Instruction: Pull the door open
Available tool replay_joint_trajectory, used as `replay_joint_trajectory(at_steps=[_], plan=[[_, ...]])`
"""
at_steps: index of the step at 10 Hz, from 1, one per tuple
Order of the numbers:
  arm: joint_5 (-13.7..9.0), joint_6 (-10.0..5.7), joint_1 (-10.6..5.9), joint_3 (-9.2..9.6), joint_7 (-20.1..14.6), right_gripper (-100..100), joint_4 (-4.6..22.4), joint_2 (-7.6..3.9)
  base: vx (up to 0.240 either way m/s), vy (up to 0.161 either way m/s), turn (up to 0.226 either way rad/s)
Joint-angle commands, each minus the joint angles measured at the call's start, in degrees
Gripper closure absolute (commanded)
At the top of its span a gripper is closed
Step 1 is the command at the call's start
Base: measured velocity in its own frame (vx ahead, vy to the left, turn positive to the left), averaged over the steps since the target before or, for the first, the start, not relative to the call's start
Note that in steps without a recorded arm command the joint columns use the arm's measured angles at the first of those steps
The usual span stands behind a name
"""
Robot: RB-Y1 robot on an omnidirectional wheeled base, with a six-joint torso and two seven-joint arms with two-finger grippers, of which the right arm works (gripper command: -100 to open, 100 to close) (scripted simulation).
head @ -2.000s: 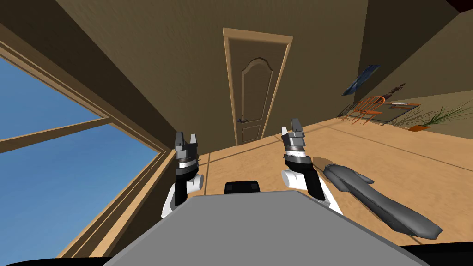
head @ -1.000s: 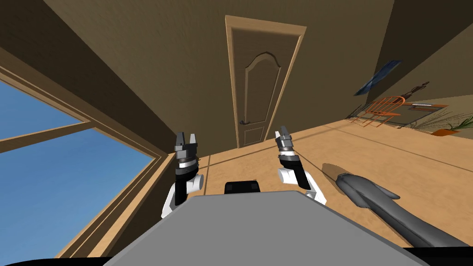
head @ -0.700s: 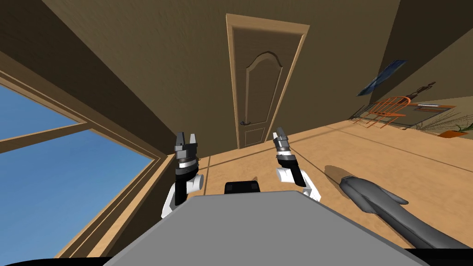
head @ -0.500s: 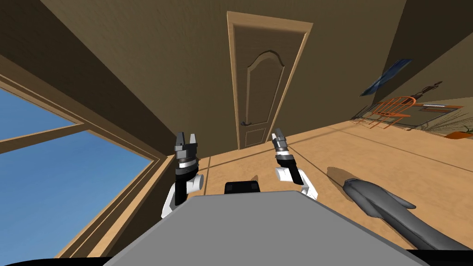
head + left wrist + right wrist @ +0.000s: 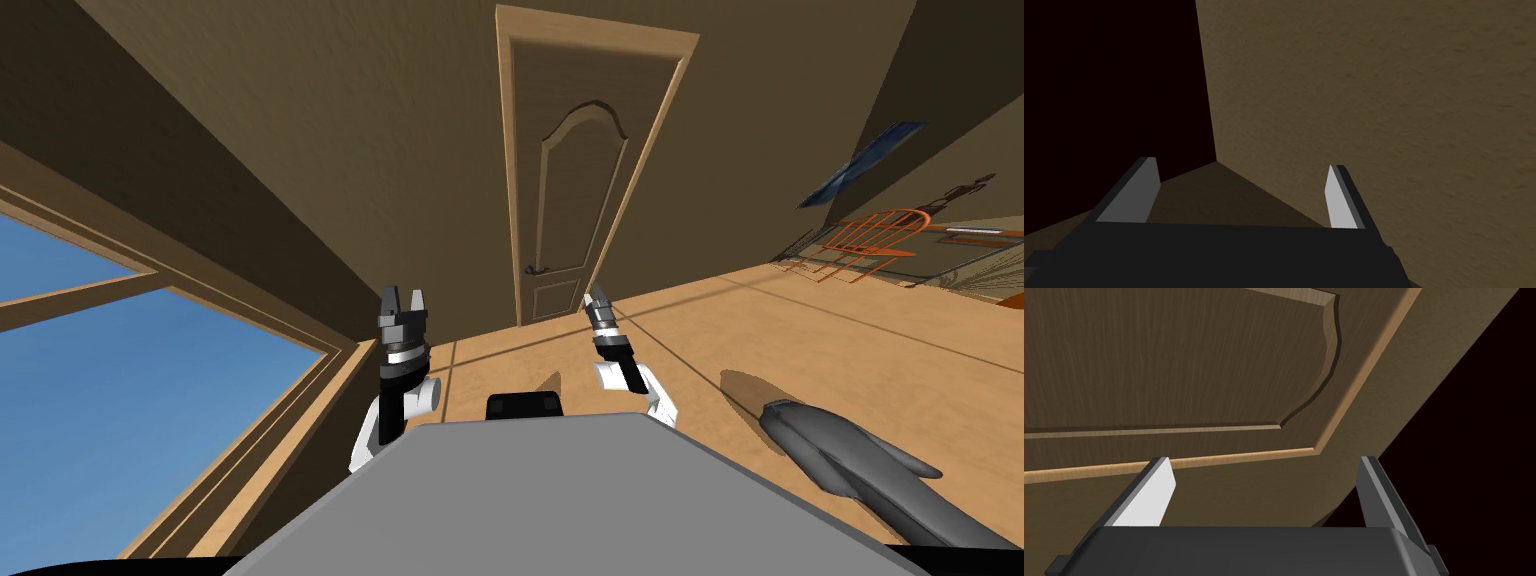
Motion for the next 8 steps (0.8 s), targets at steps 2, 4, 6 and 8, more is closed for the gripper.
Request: replay_joint_trajectory(at_steps=[2, 4, 6, 8], plan=[[0.7, -1.33, -1.44, 0.04, -1.4, -100, 4.6, -0.46, 0.095, 0.023, 0.033], [1.2, -2.12, -2.67, -0.05, -2.5, -100, 8.0, -0.98, 0.091, 0.018, 0.031], [1.4, -2.52, -3.3, -0.09, -3.1, -100, 9.8, -1.25, 0.087, -0.003, 0.024], [1.9, -3.33, -4.58, -0.17, -4.2, -100, 13.3, -1.77, 0.073, 0.01, 0.028]])
